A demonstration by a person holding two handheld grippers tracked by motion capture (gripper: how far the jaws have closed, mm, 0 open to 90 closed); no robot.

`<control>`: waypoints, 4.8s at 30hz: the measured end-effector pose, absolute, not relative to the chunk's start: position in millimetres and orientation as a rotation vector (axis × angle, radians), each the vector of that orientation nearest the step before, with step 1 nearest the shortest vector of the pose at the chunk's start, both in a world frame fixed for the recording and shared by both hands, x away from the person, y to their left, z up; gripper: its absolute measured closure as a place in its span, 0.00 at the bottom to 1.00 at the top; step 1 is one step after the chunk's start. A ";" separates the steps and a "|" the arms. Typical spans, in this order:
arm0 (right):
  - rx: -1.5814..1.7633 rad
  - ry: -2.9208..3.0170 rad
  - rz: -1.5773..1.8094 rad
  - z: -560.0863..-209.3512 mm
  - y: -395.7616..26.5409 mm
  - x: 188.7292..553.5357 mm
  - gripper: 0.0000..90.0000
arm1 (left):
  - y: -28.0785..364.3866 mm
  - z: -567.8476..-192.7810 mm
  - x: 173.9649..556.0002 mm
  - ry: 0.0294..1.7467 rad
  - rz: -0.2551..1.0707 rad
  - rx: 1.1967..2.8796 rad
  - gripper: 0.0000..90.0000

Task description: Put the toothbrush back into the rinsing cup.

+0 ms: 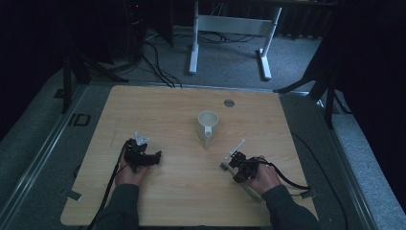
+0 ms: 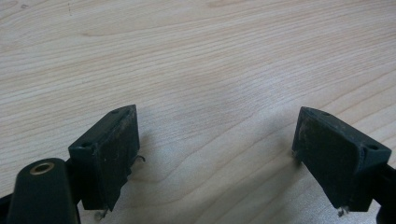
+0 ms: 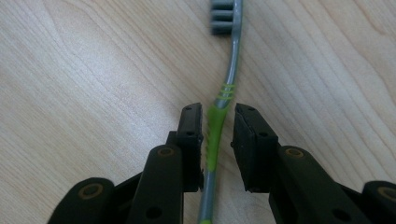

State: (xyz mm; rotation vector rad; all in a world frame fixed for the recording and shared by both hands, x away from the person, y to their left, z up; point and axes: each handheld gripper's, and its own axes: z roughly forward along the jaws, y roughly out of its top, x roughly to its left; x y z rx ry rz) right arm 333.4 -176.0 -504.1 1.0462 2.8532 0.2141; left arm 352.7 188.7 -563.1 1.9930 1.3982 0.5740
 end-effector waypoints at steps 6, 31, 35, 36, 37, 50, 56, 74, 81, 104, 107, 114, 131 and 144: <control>1.039 2.864 0.192 -506.1 -175.1 333.6 0.80 | 188.6 -563.1 352.8 1.399 0.574 1.991 0.17; 1.054 2.876 0.137 -511.4 -174.6 334.8 0.81 | 188.7 -563.1 352.7 1.398 0.574 1.993 0.17; 1.057 2.876 0.120 -512.5 -173.9 335.1 0.82 | 188.6 -563.1 352.8 1.399 0.574 1.991 0.17; 1.057 2.876 0.120 -512.5 -173.9 335.1 0.82 | 188.7 -563.1 352.7 1.398 0.574 1.993 0.17; 1.056 2.876 0.118 -512.7 -173.9 335.1 0.83 | 188.7 -563.1 352.7 1.398 0.574 1.993 0.17; 1.048 2.878 0.102 -515.8 -173.9 335.5 0.85 | 188.6 -563.1 352.7 1.399 0.574 1.991 0.17; 1.043 2.880 0.095 -516.4 -173.5 335.7 0.86 | 188.7 -563.1 352.7 1.398 0.574 1.993 0.17; 1.076 2.818 0.231 -503.5 -180.6 336.8 0.90 | 188.6 -563.2 352.8 1.399 0.575 1.990 0.17; 1.095 2.789 0.308 -497.7 -186.4 338.2 0.90 | 188.7 -563.1 352.7 1.398 0.574 1.993 0.17; 1.149 2.668 0.526 -487.4 -195.3 343.0 0.90 | 188.8 -563.1 352.8 1.397 0.575 1.993 0.17; 1.144 2.659 0.544 -487.1 -195.8 343.5 0.90 | 188.8 -563.0 352.8 1.398 0.575 1.994 0.17; 1.164 2.614 0.618 -483.7 -197.6 345.5 0.90 | 188.7 -563.1 352.8 1.398 0.575 1.992 0.17; 1.175 2.528 0.737 -477.8 -200.9 348.0 0.90 | 188.7 -563.1 352.8 1.398 0.575 1.992 0.17; 1.173 2.450 0.827 -470.7 -201.5 347.1 0.90 | 188.7 -563.1 352.8 1.398 0.575 1.993 0.17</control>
